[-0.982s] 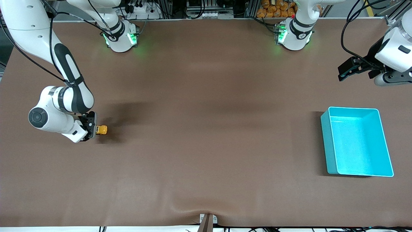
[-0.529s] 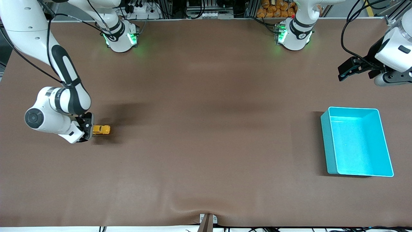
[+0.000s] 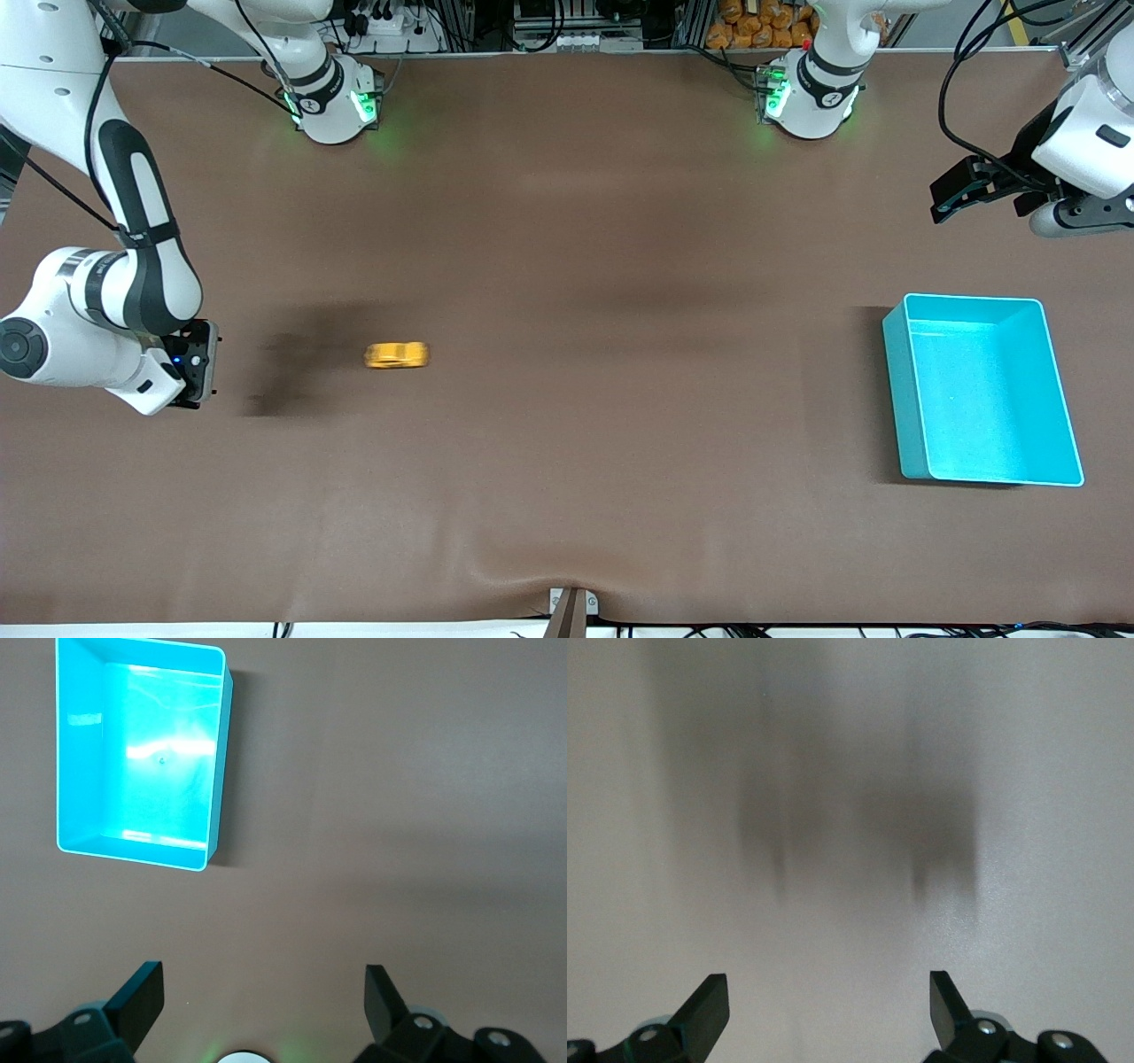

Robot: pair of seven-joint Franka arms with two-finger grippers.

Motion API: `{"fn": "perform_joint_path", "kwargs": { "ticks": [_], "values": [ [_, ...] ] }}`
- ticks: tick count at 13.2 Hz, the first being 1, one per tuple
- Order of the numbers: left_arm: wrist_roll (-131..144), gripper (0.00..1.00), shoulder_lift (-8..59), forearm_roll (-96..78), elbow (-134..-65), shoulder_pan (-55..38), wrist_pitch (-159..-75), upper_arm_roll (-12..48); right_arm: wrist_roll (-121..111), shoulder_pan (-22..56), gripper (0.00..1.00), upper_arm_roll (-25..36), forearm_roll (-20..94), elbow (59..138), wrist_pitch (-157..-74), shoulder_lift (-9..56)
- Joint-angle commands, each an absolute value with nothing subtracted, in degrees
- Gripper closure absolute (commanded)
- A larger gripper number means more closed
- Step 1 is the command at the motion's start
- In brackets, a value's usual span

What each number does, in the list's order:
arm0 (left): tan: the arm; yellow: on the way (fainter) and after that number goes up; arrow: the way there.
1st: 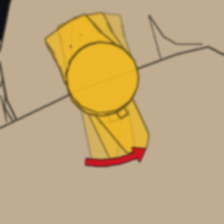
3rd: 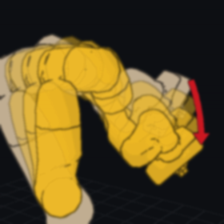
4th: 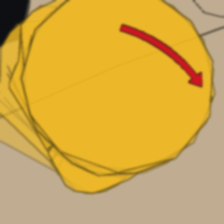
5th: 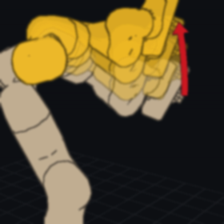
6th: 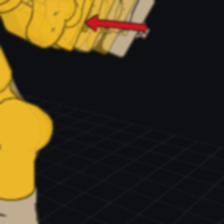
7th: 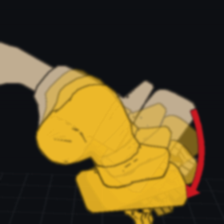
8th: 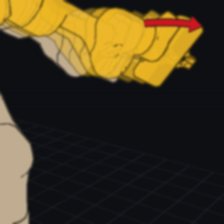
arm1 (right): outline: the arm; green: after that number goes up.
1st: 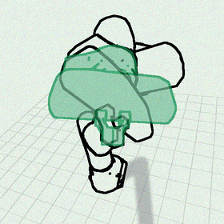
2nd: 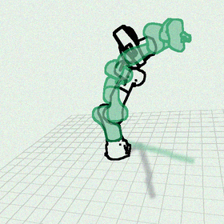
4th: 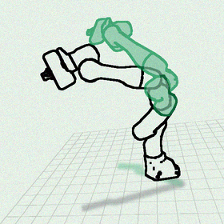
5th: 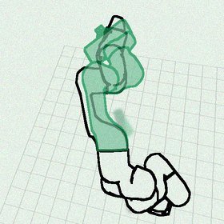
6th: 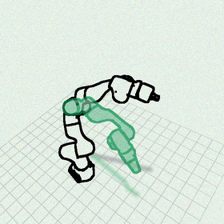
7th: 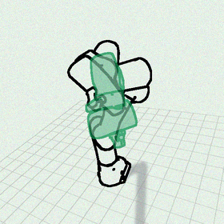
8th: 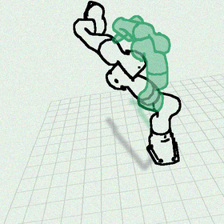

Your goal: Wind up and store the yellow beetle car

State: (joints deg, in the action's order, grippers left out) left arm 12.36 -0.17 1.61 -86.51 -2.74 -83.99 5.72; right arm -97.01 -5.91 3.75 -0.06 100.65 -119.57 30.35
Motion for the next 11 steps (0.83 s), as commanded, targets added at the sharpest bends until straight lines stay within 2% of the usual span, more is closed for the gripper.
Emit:
{"fn": "perform_joint_path", "kwargs": {
  "ticks": [1, 11],
  "values": [
    [11.60, 0.00, -0.09, 0.97, -86.22, -2.37, -84.20, 5.80, -97.82, -7.12, 0.00, 3.08, 0.53, 99.23, -118.48, 31.55],
    [11.60, 0.00, -0.09, 0.97, -86.22, -2.37, -84.20, 5.80, -97.65, -7.47, 0.00, 3.08, 0.97, 99.05, -116.99, 31.38]
  ]
}}
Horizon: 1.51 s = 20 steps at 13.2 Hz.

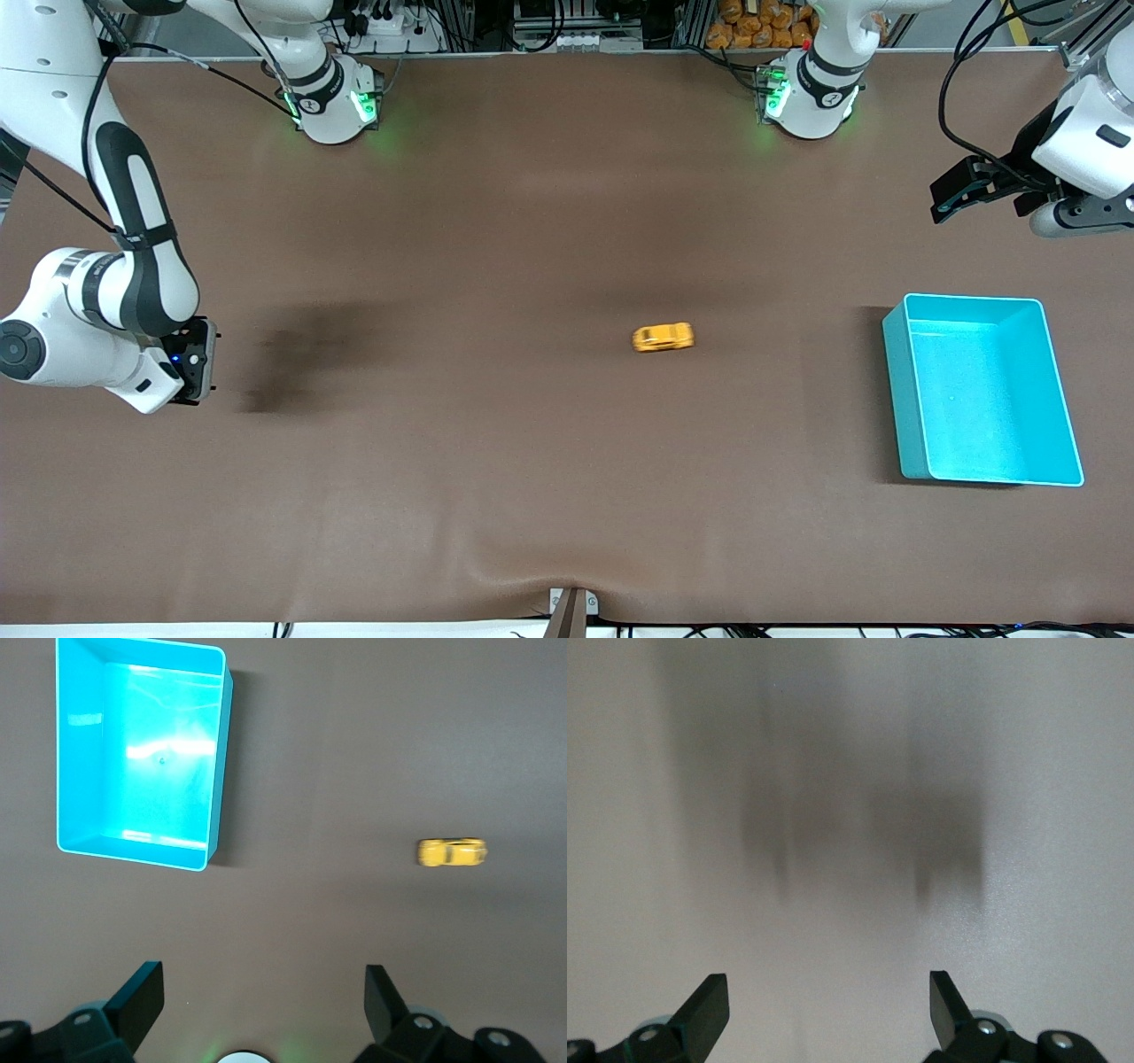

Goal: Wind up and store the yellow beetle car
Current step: 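Retract the right arm to rest while the left gripper reaches the car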

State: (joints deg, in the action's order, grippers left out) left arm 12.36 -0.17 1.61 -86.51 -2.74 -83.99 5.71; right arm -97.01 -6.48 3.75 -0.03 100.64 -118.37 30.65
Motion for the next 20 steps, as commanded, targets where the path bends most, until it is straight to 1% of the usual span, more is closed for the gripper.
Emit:
{"fn": "perform_joint_path", "kwargs": {
  "ticks": [1, 3, 5, 7, 9, 11, 13, 16, 18, 20],
  "values": [
    [11.60, 0.00, -0.17, 0.97, -86.22, -2.37, -84.29, 5.80, -97.21, -7.47, 0.00, 3.08, 0.97, 98.97, -116.55, 31.29],
    [11.60, 0.00, -0.09, 0.97, -86.22, -2.37, -84.29, 5.71, -95.72, -7.56, 0.00, 3.08, 0.97, 97.83, -114.10, 31.03],
    [11.60, 0.00, -0.09, 1.05, -86.22, -2.37, -84.29, 5.71, -91.69, -7.82, 0.00, 3.08, 0.97, 95.46, -108.14, 30.85],
    [12.39, 0.00, 0.35, 1.14, -86.22, -2.63, -84.29, 5.71, -86.51, -7.65, 0.00, 2.99, 1.05, 91.87, -102.25, 29.28],
    [12.66, 0.00, 1.23, 1.23, -86.22, -2.64, -84.29, 5.71, -80.54, -7.47, 0.00, 2.90, 1.05, 85.64, -95.75, 27.25],
    [12.57, 0.00, 1.58, 0.88, -86.22, -2.29, -84.29, 5.45, -73.60, -7.47, 0.00, 2.81, 0.88, 77.56, -86.18, 25.59],
    [12.57, 0.00, 2.28, 0.97, -86.22, -2.37, -84.46, 5.27, -62.72, -7.12, 0.00, 2.72, 0.44, 71.92, -79.92, 23.65],
    [12.66, 0.00, 2.37, 0.53, -86.22, -2.90, -84.64, 5.45, -53.65, -4.93, 0.00, 2.90, -0.61, 67.60, -74.99, 20.49],
    [12.57, 0.00, 2.72, -0.35, -86.13, -2.82, -85.07, 5.54, -46.00, -3.17, 0.00, 2.90, -3.24, 66.01, -73.13, 20.13],
    [13.09, 0.00, 3.59, -2.63, -86.57, -2.20, -87.36, 5.28, -44.82, -3.42, 0.00, 3.08, -3.43, 65.22, -72.95, 19.51]
  ]
}}
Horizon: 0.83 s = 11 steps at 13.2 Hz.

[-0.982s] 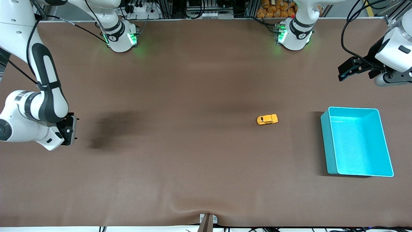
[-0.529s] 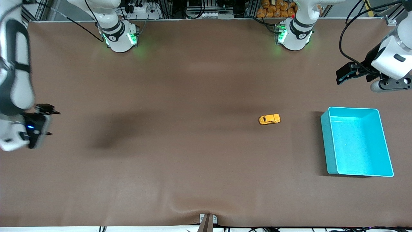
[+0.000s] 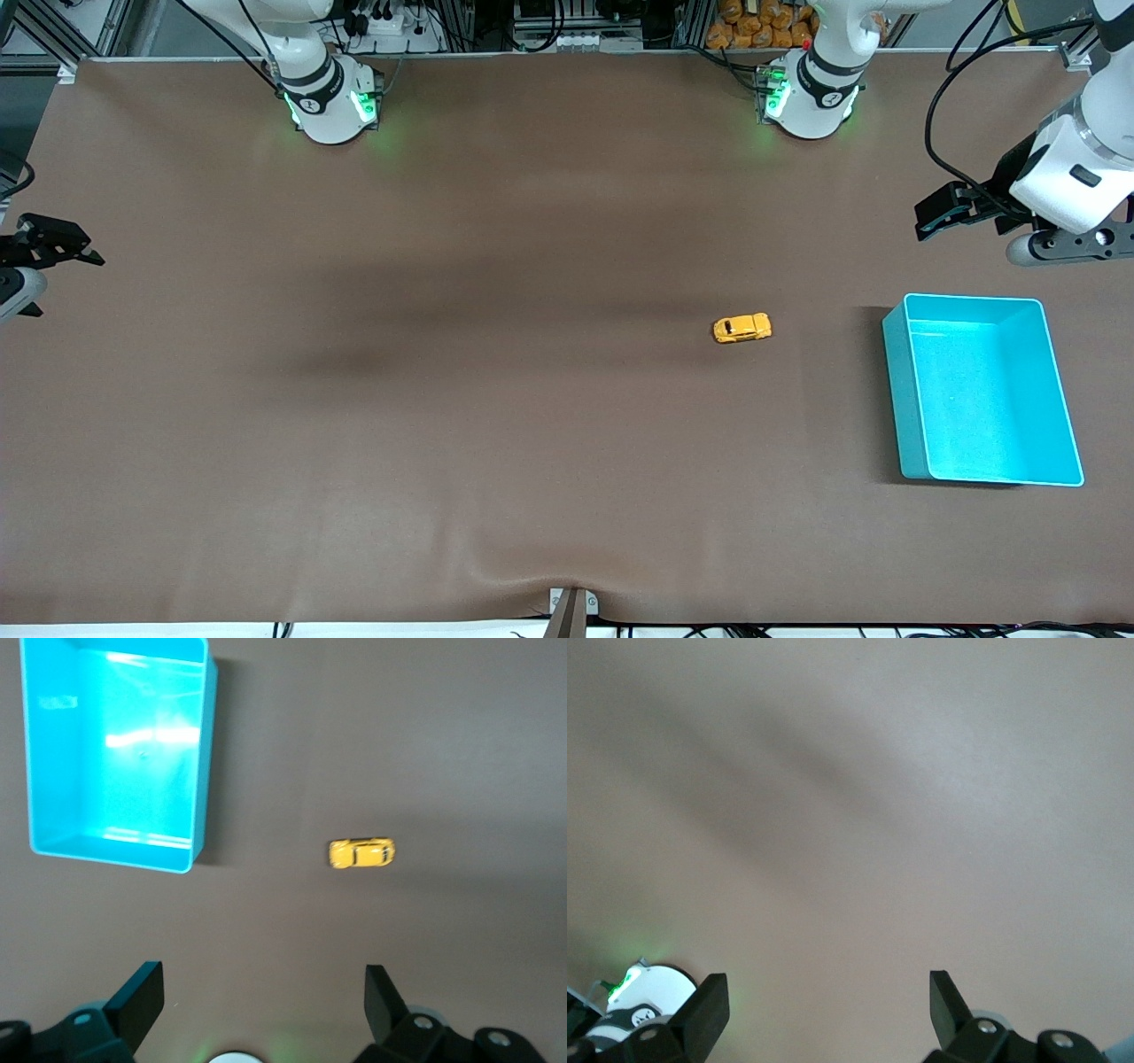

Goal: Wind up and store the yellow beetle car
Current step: 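Retract the right arm to rest while the left gripper reaches the car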

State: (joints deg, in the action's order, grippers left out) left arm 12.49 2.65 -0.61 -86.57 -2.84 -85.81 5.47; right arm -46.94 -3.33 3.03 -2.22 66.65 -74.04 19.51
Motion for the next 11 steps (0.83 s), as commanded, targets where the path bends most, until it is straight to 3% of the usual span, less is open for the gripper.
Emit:
{"fn": "perform_joint_path", "kwargs": {
  "ticks": [1, 4, 11],
  "values": [
    [14.84, 0.00, 5.43, -2.90, -86.75, -2.02, -87.36, 5.36, -44.56, -4.12, 0.00, 3.16, -3.34, 64.95, -73.12, 19.51],
    [21.85, 0.00, 10.27, -3.08, -87.53, -3.60, -89.28, 6.50, -28.63, -4.39, 0.00, 2.55, -1.42, 65.04, -73.13, 19.07],
    [31.38, 0.00, 8.10, -2.90, -111.05, -5.54, -112.73, 9.83, -3.11, -2.20, 0.00, 2.64, 0.62, 69.34, -79.54, 17.23]
  ]
}}
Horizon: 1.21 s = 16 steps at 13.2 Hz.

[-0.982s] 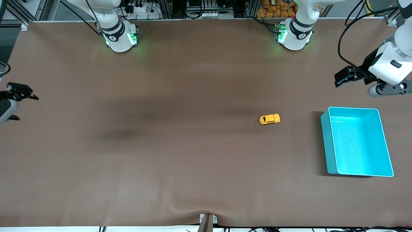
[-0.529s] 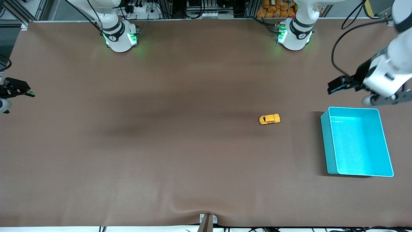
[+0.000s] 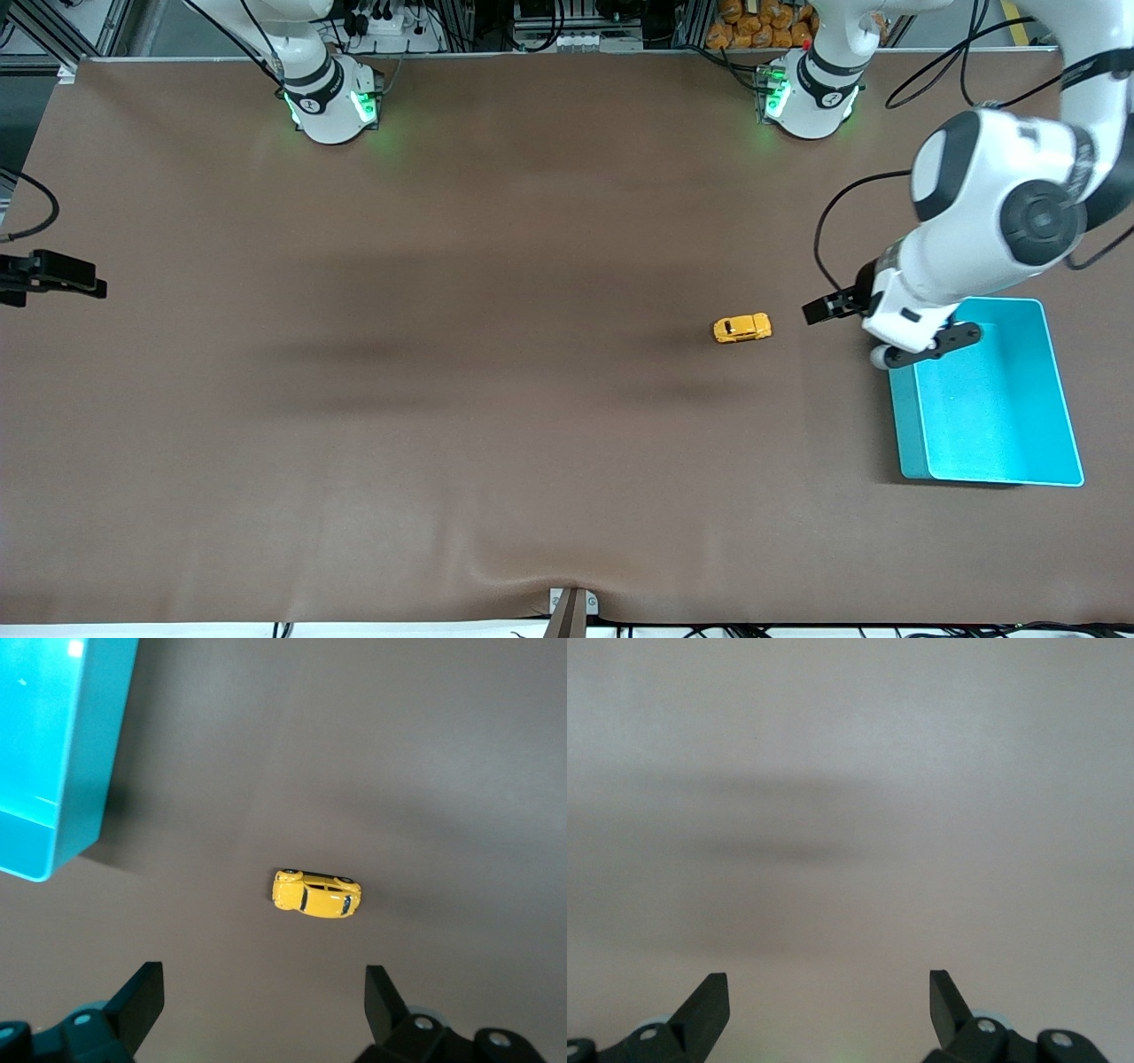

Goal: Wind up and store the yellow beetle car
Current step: 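Lower the open left gripper over the yellow car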

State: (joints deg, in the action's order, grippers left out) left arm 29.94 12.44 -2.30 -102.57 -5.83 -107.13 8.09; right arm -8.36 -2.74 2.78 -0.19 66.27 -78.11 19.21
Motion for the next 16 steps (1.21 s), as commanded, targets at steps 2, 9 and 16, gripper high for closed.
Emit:
{"fn": "perform_joint_path", "kwargs": {
  "ticks": [2, 9, 16],
  "values": [
    [33.91, 0.00, 5.98, -2.99, -117.83, -5.54, -119.32, 10.98, 2.44, -0.97, 0.00, 2.64, 0.62, 71.53, -81.03, 16.01],
    [58.42, 0.00, 10.80, -4.83, -121.90, -5.71, -131.73, 11.87, 4.66, -0.97, 0.00, 2.64, 1.31, 101.08, -101.43, -0.97],
    [87.42, 0.00, 14.06, -4.13, -128.47, -11.07, -145.07, 11.78, 4.31, -1.50, 0.00, 2.99, 0.97, 91.93, -97.21, 1.05]
  ]
}}
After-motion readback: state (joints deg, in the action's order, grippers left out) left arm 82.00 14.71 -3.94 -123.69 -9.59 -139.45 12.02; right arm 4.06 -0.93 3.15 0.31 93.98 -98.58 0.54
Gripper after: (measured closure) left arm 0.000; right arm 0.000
